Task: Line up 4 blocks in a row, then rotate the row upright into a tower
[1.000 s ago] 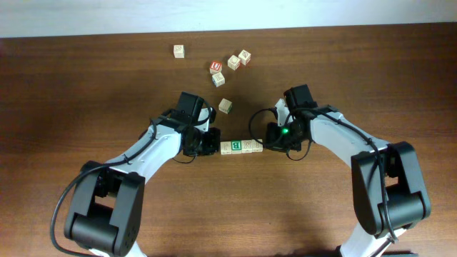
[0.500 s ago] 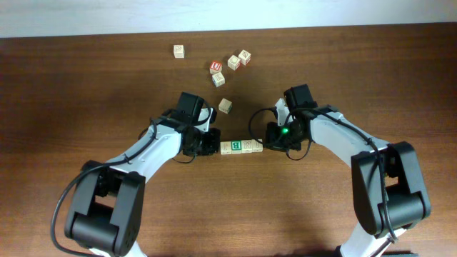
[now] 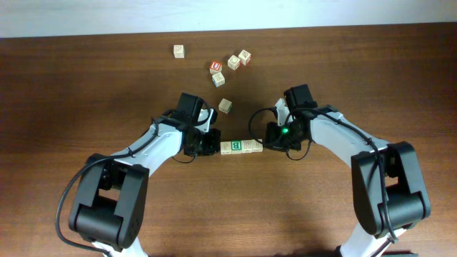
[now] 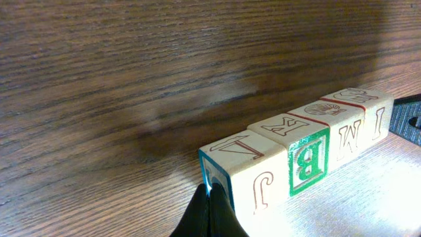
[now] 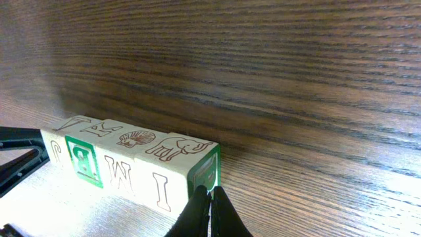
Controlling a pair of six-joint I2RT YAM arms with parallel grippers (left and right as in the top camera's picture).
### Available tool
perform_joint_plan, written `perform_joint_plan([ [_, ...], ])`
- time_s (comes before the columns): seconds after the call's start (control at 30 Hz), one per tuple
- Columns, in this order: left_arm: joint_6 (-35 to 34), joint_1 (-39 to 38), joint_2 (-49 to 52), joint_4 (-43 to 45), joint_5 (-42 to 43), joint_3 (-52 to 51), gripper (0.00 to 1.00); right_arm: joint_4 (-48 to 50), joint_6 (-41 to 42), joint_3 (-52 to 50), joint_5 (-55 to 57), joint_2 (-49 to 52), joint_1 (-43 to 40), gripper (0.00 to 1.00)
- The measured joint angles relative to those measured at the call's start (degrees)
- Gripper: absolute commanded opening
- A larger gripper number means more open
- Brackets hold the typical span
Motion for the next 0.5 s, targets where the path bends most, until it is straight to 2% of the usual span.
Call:
perform_joint_plan([
  [0.5,0.4,0.0,0.0,0.0,0.2,0.0,0.0,0.0,0.0,0.0,0.0,0.0,0.1,0.05],
])
